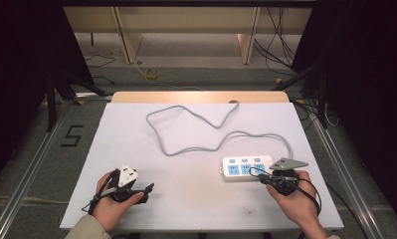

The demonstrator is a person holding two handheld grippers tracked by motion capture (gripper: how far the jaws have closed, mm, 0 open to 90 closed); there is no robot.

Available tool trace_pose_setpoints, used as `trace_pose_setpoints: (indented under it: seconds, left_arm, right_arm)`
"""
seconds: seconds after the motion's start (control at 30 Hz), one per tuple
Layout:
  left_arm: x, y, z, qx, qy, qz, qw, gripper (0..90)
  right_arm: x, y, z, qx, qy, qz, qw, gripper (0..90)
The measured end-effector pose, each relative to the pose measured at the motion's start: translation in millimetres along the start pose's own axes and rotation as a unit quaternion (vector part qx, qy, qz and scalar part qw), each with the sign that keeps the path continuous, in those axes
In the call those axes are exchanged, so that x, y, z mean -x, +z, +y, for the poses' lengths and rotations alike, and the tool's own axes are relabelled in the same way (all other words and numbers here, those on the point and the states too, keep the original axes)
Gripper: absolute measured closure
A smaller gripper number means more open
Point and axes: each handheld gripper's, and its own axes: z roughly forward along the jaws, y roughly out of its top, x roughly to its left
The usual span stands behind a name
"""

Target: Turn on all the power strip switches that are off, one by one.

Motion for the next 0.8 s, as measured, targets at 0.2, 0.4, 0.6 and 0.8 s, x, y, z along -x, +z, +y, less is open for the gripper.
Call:
trace_pose_setpoints:
  seconds: [0.2,0.4,0.6,0.8]
  left_arm:
    - [0.0,0.1,0.0,0.001,0.0,0.0,1.0,22.1]
    - [-0.3,-0.1,-0.1,0.0,0.002,0.001,1.0,22.2]
    - [-0.4,-0.1,0.0,0.001,0.003,0.002,1.0,22.2]
    - [-0.5,-0.1,-0.1,0.0,0.002,0.002,1.0,22.3]
  right_arm:
    - [1.6,1.4,4.7,-0.003,0.002,0.0,1.0,90.0]
    - [3.3,2.3,9.0,-0.006,0.005,-0.001,1.0,90.0]
    - [5.8,3.7,13.5,-0.009,0.008,-0.002,0.9999,90.0]
    - [8.5,5.0,17.7,-0.013,0.011,-0.003,0.9998,90.0]
